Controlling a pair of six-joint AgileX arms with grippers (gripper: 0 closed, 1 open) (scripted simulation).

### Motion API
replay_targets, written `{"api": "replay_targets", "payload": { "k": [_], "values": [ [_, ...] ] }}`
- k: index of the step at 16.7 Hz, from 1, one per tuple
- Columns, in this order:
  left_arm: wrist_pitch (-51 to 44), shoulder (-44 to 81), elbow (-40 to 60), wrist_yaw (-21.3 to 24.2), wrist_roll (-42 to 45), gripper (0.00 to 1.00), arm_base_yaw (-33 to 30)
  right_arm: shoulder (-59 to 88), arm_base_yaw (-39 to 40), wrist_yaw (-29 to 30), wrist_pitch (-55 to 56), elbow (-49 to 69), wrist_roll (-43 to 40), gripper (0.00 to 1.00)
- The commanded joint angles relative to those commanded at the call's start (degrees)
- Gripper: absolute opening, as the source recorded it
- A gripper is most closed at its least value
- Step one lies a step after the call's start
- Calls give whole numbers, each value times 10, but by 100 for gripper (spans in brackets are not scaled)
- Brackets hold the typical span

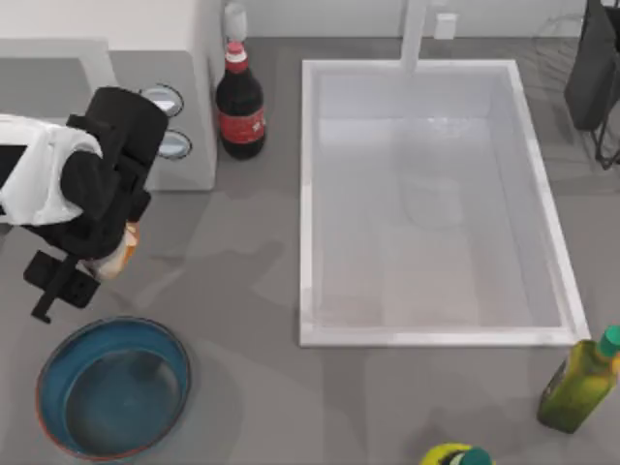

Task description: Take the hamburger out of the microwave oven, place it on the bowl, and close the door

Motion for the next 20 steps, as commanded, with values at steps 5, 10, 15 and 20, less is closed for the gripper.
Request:
{"api": "replay_targets", "payload": {
  "k": [5, 10, 15, 20],
  "values": [
    [-319, 113, 117, -60, -381, 0, -120, 0, 0, 0, 0, 0, 0, 100],
    [-577, 233, 195, -89, -666, 0, -206, 0, 0, 0, 0, 0, 0, 100],
    [-711, 305, 231, -99, -804, 0, -247, 0, 0, 0, 0, 0, 0, 100],
    [-723, 313, 234, -99, -817, 0, -251, 0, 0, 0, 0, 0, 0, 100]
  ]
}}
